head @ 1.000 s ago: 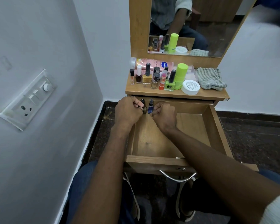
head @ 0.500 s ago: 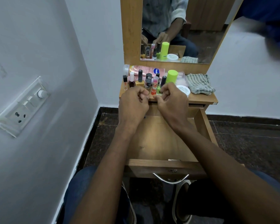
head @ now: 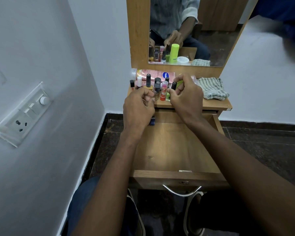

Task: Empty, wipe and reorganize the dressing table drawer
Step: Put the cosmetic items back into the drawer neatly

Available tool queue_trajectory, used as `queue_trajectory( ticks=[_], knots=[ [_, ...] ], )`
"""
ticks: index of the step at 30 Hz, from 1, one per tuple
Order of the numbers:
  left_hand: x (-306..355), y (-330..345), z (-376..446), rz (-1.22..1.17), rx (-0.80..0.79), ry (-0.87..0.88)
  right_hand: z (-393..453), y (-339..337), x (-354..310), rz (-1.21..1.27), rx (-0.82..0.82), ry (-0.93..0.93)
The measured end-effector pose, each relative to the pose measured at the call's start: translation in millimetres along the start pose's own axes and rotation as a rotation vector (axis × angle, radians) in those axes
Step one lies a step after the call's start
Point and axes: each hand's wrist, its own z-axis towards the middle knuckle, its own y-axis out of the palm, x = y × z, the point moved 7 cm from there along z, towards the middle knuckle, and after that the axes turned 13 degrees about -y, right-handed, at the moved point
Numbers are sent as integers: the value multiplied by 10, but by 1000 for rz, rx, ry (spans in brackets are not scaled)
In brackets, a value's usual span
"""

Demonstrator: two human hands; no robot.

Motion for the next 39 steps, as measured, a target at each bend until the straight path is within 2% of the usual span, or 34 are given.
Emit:
queue_trajectory(
  ticks=[10,12,15,18,23,26,29,32,36,39],
  knots=[
    [-50,48,-20,-8,-46,16,15,-86,-31,21,51,-95],
    [-78,53,-20,-15,-99,21,-8,-144,-53,38,58,-104],
    [-139,98,-54,-25,-264,10,-112,-219,-203,81,52,-176],
    [-227,150,-104,17,-374,22,-290,-124,-347,133,-30,-217],
    [-364,194,-146,262,-426,27,-560,244,-270,251,-180,-53],
    [-407,188,-139,419,-378,50,-684,427,-150,296,-260,55],
    [-463,174,-108,552,-326,65,-817,591,-92,282,-426,82],
    [-524,163,-91,574,-308,48,-940,739,-54,276,-565,121],
    [-562,173,-111,559,-345,8,-942,861,-28,277,-556,173],
    [-644,105,-95,355,-353,-111,-972,932,18,229,-582,194]
  ],
)
